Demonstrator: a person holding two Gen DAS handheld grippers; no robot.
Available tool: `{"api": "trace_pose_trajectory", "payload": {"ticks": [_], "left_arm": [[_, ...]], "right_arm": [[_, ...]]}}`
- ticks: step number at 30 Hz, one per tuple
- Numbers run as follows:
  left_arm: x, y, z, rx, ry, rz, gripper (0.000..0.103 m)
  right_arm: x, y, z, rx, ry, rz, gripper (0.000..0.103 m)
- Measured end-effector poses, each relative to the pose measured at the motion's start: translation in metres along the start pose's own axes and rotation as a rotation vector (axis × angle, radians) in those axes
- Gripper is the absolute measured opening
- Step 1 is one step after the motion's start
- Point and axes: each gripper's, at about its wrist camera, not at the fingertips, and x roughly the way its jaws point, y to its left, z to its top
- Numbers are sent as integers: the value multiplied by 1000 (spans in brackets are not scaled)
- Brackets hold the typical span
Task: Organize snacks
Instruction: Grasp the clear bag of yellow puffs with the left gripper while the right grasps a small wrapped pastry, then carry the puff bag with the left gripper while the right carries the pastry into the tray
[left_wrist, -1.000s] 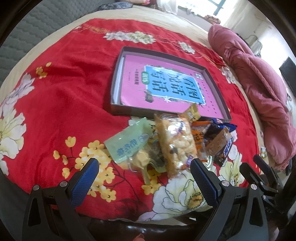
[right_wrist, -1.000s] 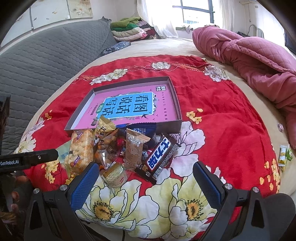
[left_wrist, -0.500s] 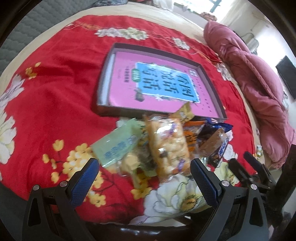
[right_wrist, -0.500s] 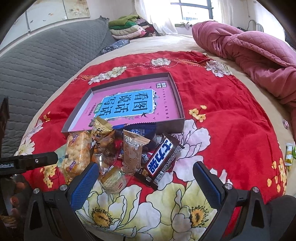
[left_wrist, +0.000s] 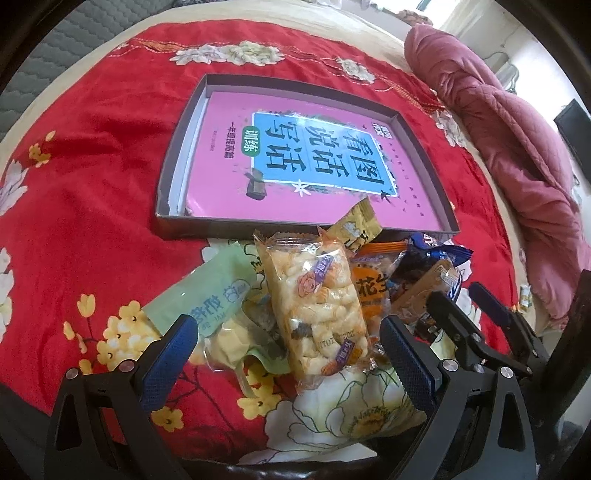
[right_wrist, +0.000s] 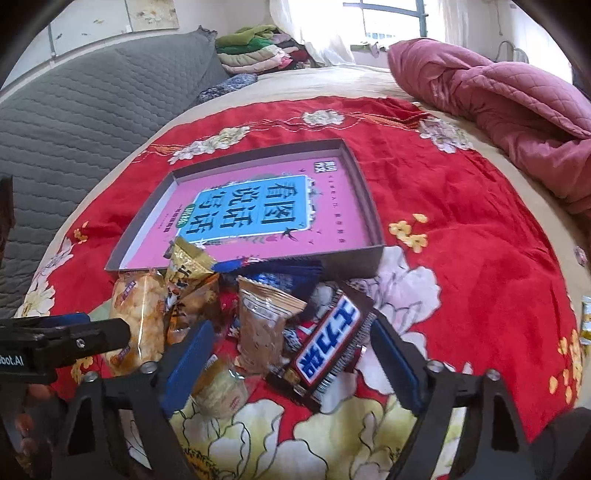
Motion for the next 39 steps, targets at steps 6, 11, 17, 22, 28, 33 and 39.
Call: {"api": "trace_pose_trajectory", "payload": {"ticks": [6, 11, 17, 22, 28, 33, 39], "left_arm": [[6, -2, -1, 8, 14, 25, 99], [10, -2, 2, -3, 22, 40, 99], [14, -7, 6, -6, 30, 45, 99], [20, -11, 6, -9, 34, 40, 78], [24, -10, 5, -19, 41, 16, 56], [22, -9, 5, -18, 28, -1, 55], [12, -9, 3, -10, 8, -13, 55]], "right_arm": [[12, 8, 1, -38, 11, 13, 64], [18, 14, 4, -68, 10, 24, 40], [21, 7, 2, -34, 37, 65, 31], [21, 5, 1, -22, 44, 87, 28], [18, 7, 2, -35, 36, 109, 27], [15, 7, 3, -32, 29, 126, 27], [5, 6, 4, -43, -2, 144, 22]]}}
